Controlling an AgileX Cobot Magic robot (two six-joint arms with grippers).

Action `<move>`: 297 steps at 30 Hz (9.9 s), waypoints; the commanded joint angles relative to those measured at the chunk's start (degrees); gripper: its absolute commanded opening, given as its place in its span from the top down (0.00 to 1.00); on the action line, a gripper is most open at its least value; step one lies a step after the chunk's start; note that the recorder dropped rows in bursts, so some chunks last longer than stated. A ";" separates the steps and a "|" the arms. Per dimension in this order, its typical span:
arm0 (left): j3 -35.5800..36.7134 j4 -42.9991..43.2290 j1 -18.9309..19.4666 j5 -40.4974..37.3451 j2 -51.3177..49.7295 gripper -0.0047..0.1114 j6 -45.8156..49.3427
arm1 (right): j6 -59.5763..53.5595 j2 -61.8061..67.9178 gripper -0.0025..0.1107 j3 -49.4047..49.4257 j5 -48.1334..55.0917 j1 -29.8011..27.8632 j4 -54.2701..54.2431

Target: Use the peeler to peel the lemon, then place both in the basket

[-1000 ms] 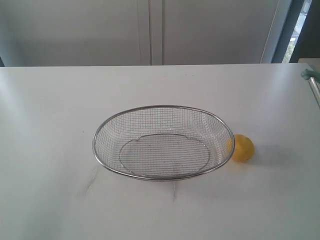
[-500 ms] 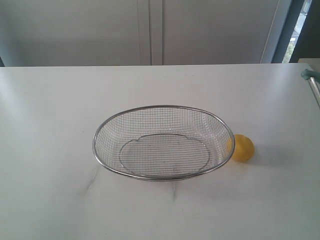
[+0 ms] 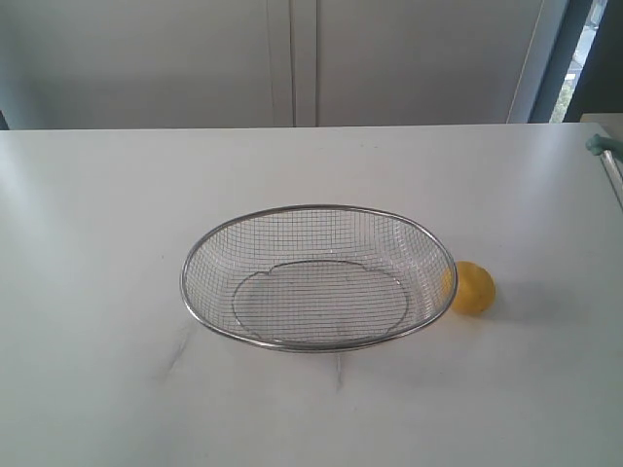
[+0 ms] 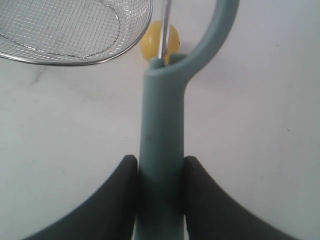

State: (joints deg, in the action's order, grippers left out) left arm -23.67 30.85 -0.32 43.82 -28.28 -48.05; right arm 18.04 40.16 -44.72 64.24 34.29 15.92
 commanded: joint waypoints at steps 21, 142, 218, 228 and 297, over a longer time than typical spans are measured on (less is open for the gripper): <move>-24.55 69.10 -4.52 -6.54 -31.90 0.96 -55.65 | 0.26 -0.34 0.98 0.21 -0.96 -0.25 0.87; -104.98 -23.39 -59.50 -74.67 -110.74 0.06 84.44 | 18.25 -8.74 0.98 -0.01 5.72 -0.01 17.10; -104.98 -20.73 -62.39 -83.03 -107.93 0.95 79.67 | 18.65 -8.74 0.98 -0.01 5.72 -0.01 17.47; -104.98 -22.76 -62.39 -88.84 -102.97 0.96 77.39 | 18.32 -8.74 0.98 -0.01 5.72 -0.01 17.44; -31.67 -51.03 -40.36 -83.66 -36.33 0.96 90.09 | -36.29 31.30 0.98 -0.81 -32.85 -0.01 -26.27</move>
State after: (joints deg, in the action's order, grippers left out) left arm -56.50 -17.26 -40.75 -42.03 -65.27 42.15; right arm -12.80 71.36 -44.92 33.62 34.29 -3.72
